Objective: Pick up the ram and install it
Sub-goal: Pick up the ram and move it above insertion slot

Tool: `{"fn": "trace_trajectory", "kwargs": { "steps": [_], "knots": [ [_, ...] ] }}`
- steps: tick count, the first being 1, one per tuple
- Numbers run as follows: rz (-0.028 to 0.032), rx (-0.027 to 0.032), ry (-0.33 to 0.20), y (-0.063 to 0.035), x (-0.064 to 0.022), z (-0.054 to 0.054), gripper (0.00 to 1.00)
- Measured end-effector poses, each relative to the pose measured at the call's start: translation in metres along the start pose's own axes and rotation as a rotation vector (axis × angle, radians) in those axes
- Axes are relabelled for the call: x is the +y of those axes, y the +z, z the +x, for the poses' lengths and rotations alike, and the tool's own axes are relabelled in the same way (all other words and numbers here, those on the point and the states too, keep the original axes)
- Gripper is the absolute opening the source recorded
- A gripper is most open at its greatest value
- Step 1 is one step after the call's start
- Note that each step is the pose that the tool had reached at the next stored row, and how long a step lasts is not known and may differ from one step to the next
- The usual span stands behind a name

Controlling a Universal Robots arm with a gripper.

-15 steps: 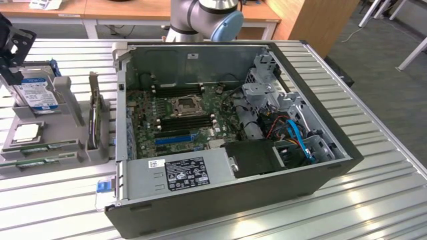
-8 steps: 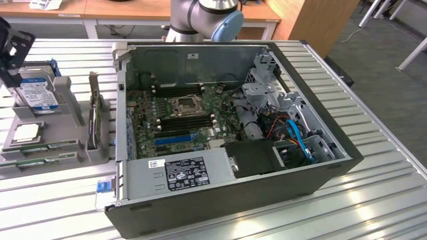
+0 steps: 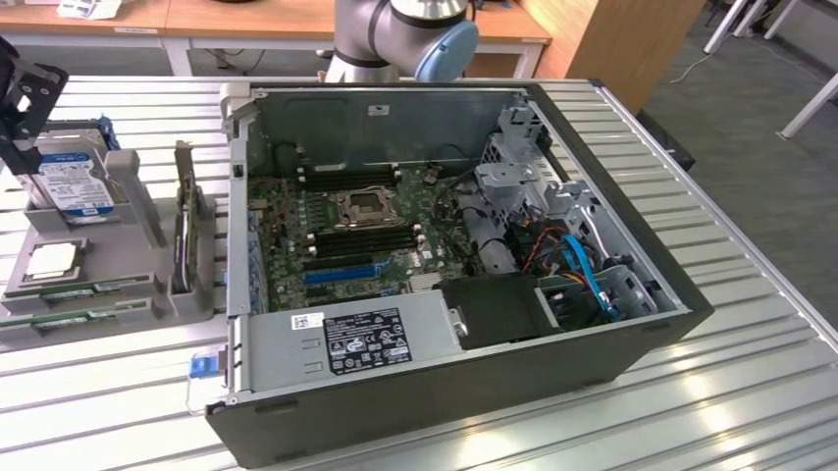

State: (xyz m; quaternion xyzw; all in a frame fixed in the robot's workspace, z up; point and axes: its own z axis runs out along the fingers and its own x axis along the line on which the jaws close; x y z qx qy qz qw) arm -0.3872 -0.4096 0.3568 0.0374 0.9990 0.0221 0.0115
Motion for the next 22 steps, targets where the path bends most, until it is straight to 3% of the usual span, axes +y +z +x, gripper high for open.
{"fn": "trace_trajectory", "kwargs": {
  "steps": [13,17,22],
  "knots": [
    [-0.0001,0.0002,-0.004,0.0000,0.0000,0.0000,0.10],
    [-0.0009,0.0021,-0.044,0.0000,0.0000,0.0000,0.10],
    [-0.0028,0.0059,-0.131,0.0002,0.0000,0.0000,0.10]
  ]
}}
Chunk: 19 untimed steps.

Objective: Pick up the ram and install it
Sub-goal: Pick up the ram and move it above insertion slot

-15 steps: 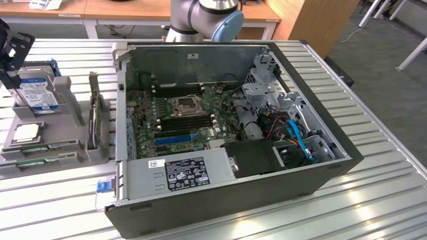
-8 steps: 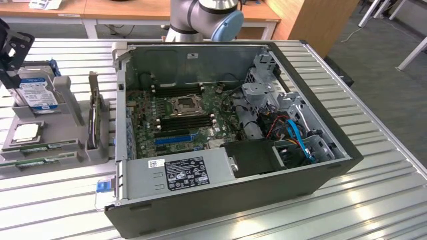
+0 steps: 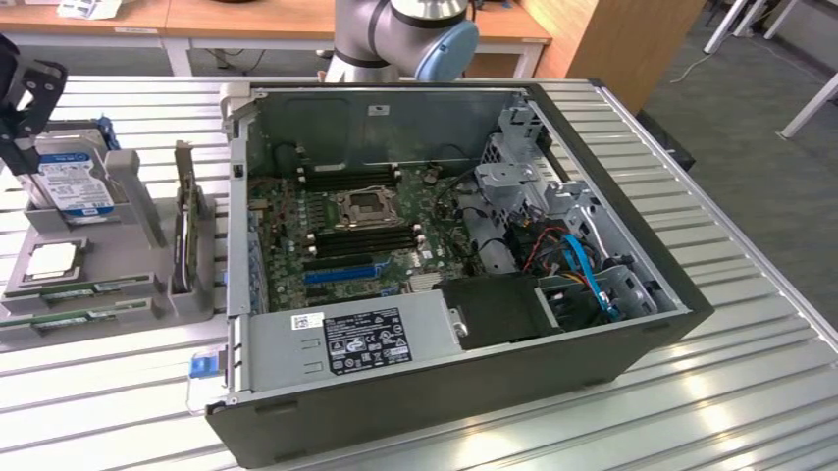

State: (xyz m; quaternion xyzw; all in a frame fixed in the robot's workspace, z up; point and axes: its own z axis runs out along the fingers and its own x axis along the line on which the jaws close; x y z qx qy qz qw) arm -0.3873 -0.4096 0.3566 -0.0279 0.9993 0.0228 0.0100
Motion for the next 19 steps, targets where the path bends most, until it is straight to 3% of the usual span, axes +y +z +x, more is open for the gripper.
{"fn": "trace_trajectory", "kwargs": {
  "steps": [19],
  "knots": [
    [-0.0073,0.0156,-0.346,0.0002,0.0000,0.0000,0.10]
  ]
}}
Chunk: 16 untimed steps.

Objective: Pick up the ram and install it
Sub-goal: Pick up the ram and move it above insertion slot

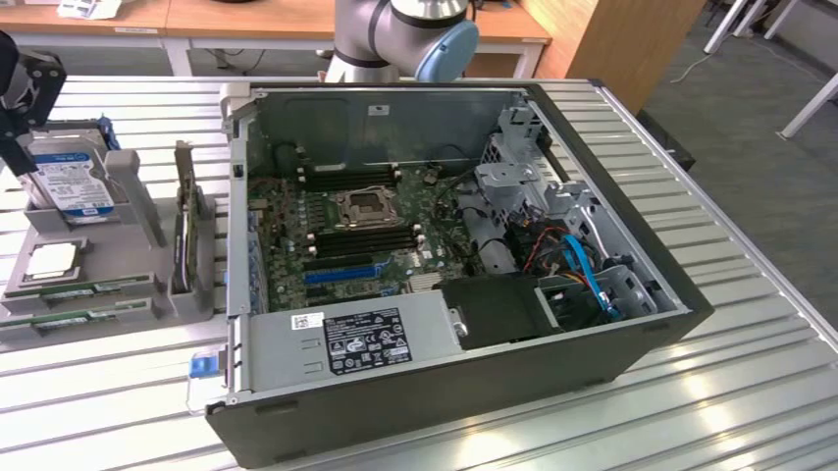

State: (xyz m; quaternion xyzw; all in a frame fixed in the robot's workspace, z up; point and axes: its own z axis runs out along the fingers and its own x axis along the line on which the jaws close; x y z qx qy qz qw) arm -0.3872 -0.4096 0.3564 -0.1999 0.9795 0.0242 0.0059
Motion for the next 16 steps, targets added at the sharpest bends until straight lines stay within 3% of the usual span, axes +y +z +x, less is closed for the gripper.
{"fn": "trace_trajectory", "kwargs": {
  "steps": [16],
  "knots": [
    [-0.0062,0.0131,-0.291,0.0002,0.0000,0.0000,0.10]
  ]
}}
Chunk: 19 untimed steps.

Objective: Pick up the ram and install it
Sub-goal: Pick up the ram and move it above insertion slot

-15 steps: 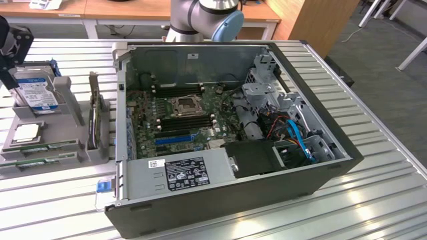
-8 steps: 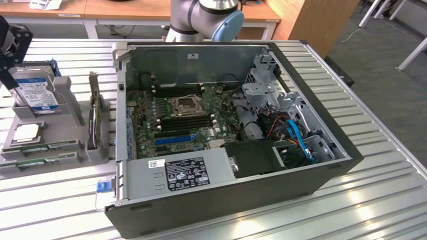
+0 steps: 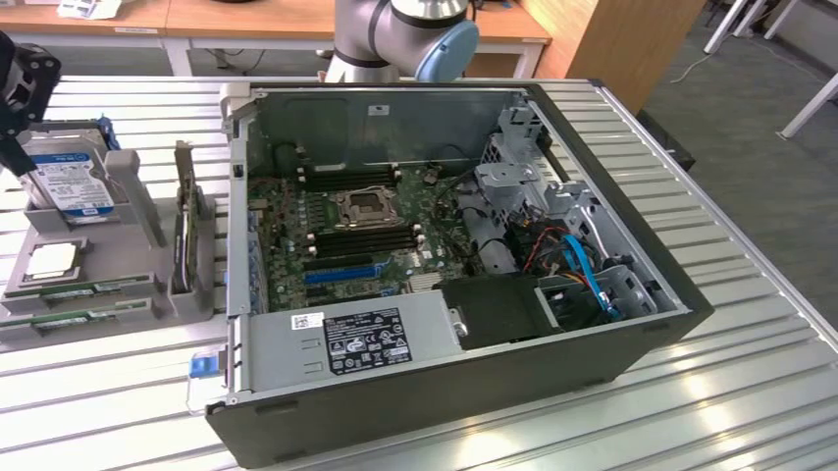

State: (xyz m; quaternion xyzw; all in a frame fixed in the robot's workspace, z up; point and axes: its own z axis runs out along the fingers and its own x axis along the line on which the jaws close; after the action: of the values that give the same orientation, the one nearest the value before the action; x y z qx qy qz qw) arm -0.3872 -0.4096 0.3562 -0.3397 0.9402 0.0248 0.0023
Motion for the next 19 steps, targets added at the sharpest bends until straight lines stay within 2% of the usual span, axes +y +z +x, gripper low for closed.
{"fn": "trace_trajectory", "kwargs": {
  "steps": [19],
  "knots": [
    [-0.0073,0.0156,-0.345,0.0006,0.0000,0.0000,0.10]
  ]
}}
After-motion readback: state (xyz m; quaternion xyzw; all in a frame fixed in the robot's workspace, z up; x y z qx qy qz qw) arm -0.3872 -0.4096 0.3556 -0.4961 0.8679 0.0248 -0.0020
